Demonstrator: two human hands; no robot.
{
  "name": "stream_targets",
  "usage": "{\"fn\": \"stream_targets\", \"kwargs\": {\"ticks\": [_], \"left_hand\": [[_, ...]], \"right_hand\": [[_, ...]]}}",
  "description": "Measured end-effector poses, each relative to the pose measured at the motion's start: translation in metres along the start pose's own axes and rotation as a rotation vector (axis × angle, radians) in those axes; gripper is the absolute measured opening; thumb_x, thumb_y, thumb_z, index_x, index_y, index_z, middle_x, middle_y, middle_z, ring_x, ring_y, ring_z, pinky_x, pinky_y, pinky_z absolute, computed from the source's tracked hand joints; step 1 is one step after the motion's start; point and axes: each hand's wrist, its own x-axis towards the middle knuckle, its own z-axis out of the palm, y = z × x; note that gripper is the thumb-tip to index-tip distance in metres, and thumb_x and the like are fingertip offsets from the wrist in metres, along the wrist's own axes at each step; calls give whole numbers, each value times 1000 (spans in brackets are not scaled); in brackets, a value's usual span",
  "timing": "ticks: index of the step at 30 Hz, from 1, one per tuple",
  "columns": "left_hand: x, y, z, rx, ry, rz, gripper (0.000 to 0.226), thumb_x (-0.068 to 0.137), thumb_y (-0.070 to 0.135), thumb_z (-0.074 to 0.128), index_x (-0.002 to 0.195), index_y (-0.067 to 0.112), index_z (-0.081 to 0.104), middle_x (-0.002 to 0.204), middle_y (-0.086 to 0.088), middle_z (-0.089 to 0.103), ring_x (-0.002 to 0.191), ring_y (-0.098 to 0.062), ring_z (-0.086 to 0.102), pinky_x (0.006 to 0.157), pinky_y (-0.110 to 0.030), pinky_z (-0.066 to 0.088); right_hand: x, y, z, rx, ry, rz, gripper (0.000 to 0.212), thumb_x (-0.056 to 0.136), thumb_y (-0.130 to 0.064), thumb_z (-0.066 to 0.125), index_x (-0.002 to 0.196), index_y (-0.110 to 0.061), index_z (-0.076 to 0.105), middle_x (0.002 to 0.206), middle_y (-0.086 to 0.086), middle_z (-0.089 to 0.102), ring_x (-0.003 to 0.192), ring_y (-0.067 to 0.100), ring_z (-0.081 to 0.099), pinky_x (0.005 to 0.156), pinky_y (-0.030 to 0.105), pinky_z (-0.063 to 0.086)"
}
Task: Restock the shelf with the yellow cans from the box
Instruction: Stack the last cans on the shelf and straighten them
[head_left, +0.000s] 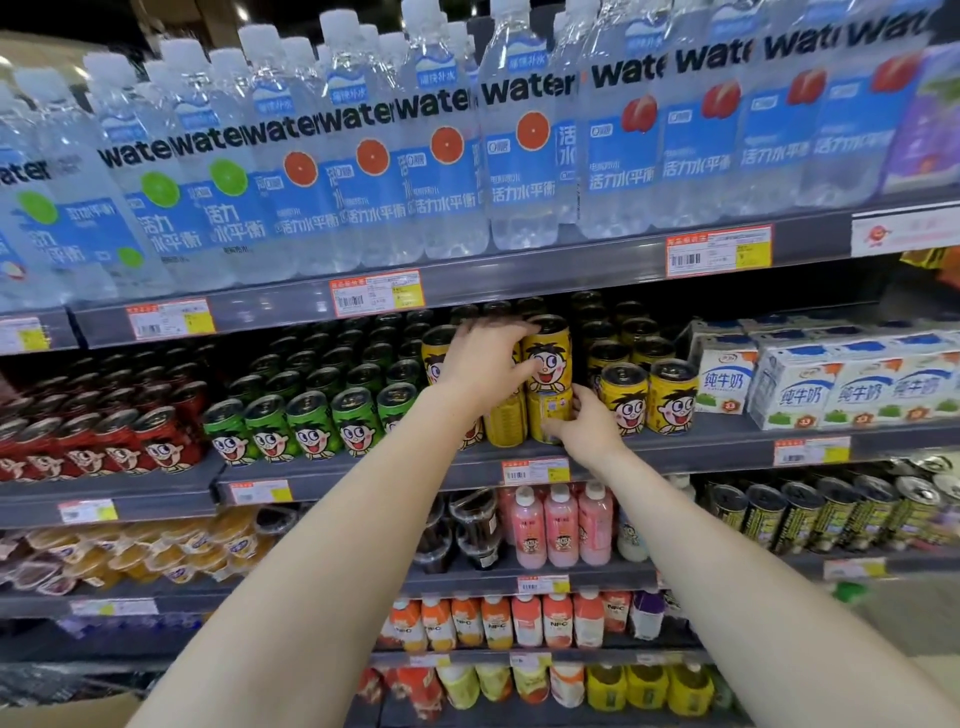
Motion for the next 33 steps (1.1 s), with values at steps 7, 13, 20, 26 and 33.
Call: {"fn": "stream_targets", "kwargs": {"ticks": [7, 13, 20, 26, 33], "left_hand": [[8, 1, 6, -112, 56, -37, 32, 96, 42, 68, 126, 33, 68, 134, 11, 67, 126, -21, 59, 119, -50, 32], [13, 4, 2, -127, 8, -59, 29, 93, 45, 71, 119, 33, 68, 121, 8, 71, 114, -24, 64, 114, -51, 37], [12, 1, 1, -193, 15, -63, 29, 93, 43, 72, 120, 32, 69, 128, 10, 69, 121, -19, 61, 117, -48, 34], [10, -6, 1, -239, 20, -34, 28, 92, 43, 73, 118, 33, 69, 129, 13, 68, 122, -16, 61, 116, -48, 35], [12, -10, 3, -251, 15, -32, 29, 91, 46, 73, 118, 35, 69, 130, 15, 68, 126, -17, 59, 117, -47, 34]], "right_hand": [[-3, -1, 0, -14, 56, 22, 61, 82, -8, 80, 136, -9, 52, 116, 2, 65, 102, 14, 57, 94, 31, 47], [-3, -3, 4, -17, 101, 61, 71, 75, -14, 86, 134, -10, 47, 119, 3, 62, 105, 19, 60, 96, 38, 52], [-3, 2, 9, -58, 64, 23, 53, 83, -5, 73, 130, -16, 53, 115, 3, 67, 107, 24, 63, 88, 31, 48], [-5, 7, 3, -59, 122, 17, 69, 73, -14, 88, 131, -11, 52, 104, -6, 57, 97, 12, 56, 84, 26, 45], [2, 9, -1, -165, 21, -97, 57, 74, -29, 84, 125, -22, 62, 114, 2, 69, 104, 21, 64, 94, 42, 53]]}}
